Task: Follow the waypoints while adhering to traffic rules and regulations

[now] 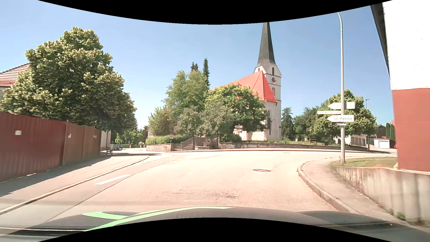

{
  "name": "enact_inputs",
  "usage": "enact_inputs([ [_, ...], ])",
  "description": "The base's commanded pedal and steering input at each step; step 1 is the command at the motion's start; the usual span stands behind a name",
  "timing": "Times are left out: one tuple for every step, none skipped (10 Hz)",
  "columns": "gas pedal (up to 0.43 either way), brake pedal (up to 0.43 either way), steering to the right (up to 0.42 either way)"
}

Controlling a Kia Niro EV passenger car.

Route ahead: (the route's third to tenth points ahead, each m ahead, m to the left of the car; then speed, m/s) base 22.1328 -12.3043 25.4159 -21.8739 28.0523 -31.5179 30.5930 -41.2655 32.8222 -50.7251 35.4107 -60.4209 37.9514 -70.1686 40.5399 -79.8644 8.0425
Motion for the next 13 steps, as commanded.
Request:
enact_inputs([
  [0.000,0.000,0.098],
  [0.000,0.000,0.102],
  [0.000,0.000,0.108],
  [0.000,0.000,0.117],
  [0.000,0.000,0.133],
  [0.008,0.000,0.145],
  [0.020,0.000,0.154],
  [0.020,0.000,0.167],
  [0.020,0.000,0.178],
  [0.028,0.000,0.185],
  [0.028,0.000,0.195],
  [0.028,0.000,0.201],
  [0.039,0.000,0.204],
])
